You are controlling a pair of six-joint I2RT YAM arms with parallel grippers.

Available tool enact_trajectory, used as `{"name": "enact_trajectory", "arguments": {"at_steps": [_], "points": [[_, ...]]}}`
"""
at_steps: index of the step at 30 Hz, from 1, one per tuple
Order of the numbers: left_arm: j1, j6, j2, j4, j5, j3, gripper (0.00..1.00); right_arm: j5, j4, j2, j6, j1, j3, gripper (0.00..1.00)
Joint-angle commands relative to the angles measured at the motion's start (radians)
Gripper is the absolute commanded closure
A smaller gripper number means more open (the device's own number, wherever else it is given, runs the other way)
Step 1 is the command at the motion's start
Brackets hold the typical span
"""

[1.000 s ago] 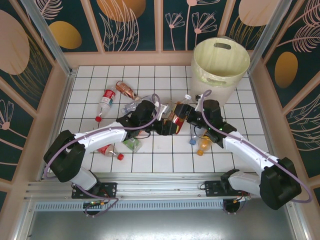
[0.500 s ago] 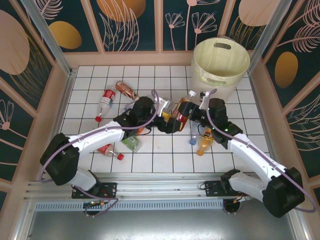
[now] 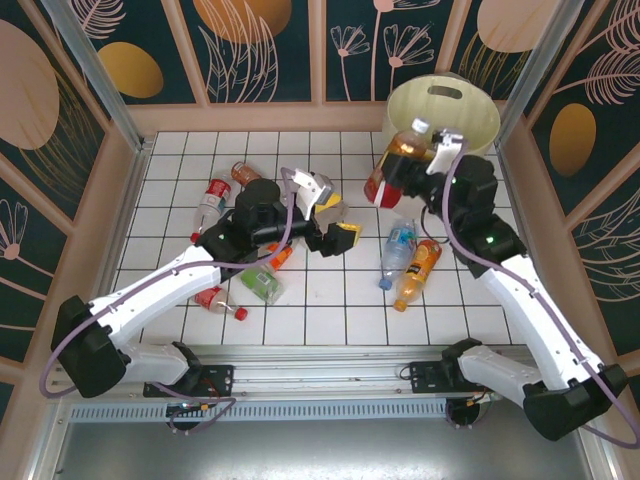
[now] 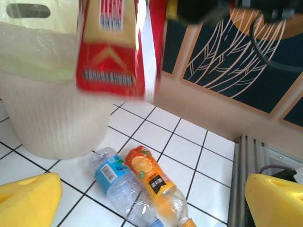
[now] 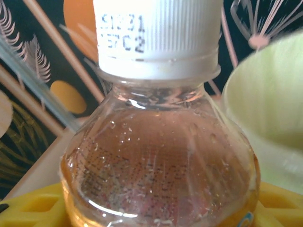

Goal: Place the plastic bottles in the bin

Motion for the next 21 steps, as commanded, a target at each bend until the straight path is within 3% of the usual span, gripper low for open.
{"name": "enact_trajectory", "arguments": {"at_steps": [1, 7, 11, 21], "points": [[-0.007, 0.092, -0.030, -0.044, -0.022, 0.024, 0.01, 0.073, -0.028, 0.063, -0.102, -0.037, 0.109, 0.35], [-0.007, 0.133, -0.051, -0.053, -0.057, 0.003, 0.01, 0.019, -0.083, 0.212, -0.114, -0.169, 0.307, 0.35], [-0.007, 0.083, -0.055, -0.067, -0.076, 0.003, 0.01, -0.064, -0.137, 0.306, -0.106, -0.265, 0.425, 0.35], [-0.006, -0.099, -0.083, 0.036, -0.244, -0.088, 0.01, -0.304, -0.196, 0.527, -0.058, -0.480, 0.590, 0.35]]}}
